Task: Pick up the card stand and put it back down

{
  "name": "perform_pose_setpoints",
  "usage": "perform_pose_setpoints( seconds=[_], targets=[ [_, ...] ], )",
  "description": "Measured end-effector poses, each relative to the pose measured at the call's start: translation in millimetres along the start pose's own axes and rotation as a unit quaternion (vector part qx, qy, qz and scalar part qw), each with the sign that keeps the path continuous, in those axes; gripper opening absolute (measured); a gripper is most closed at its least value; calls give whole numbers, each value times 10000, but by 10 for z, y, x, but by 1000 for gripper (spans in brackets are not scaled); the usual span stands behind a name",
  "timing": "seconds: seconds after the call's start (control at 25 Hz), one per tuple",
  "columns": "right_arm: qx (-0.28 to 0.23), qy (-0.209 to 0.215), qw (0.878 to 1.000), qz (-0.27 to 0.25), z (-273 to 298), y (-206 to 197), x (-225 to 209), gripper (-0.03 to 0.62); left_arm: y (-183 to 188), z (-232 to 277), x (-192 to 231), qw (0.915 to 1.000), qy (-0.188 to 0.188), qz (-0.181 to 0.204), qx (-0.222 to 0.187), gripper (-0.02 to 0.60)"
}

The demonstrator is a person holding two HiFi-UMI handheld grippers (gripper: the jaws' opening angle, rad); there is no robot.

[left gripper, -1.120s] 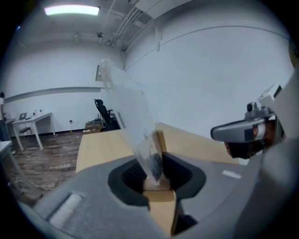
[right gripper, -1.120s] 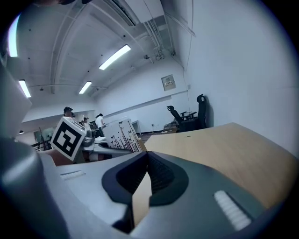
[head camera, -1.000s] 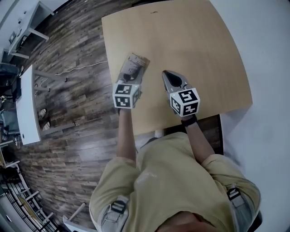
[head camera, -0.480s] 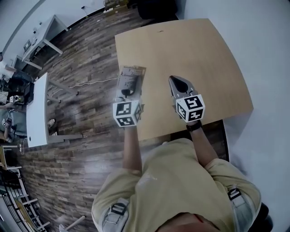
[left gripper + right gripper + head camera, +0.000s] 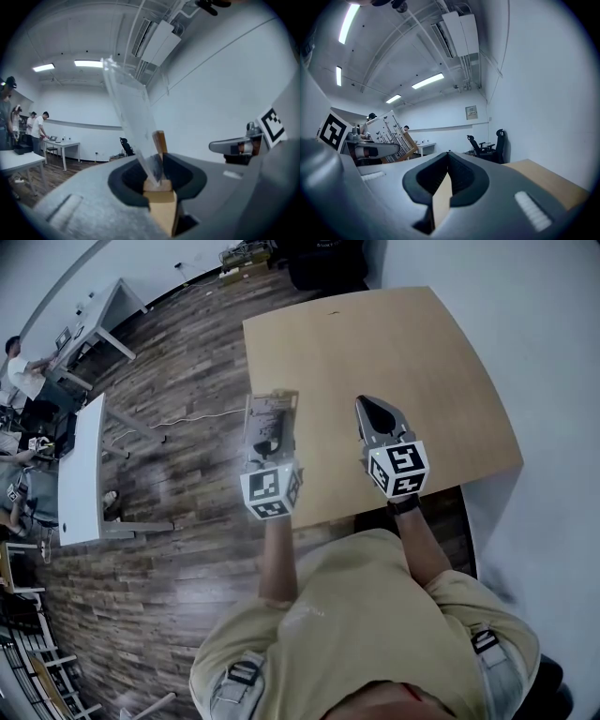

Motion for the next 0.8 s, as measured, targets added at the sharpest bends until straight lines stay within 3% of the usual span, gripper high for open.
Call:
perform_pose_setpoints(
  seconds=[0.32, 0.56, 0.8],
  targets=[
    [58, -9, 10000, -44, -102, -59, -2, 5, -101, -53, -129, 9997, -136, 155, 139, 94],
    [33, -117, 9999, -42, -168, -49, -107, 5, 1, -35, -186, 9997, -192, 75, -106, 94],
    [40, -211, 9998, -59, -235, -37, -187, 5, -21, -13, -265, 9994, -330, 108, -78, 94]
  ],
)
Point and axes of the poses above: the fingertips, and each gripper's own axes: z forward along the fingers, x to its left, y out of its top, the point moved 4 cm from there along -z, backward along the fingers
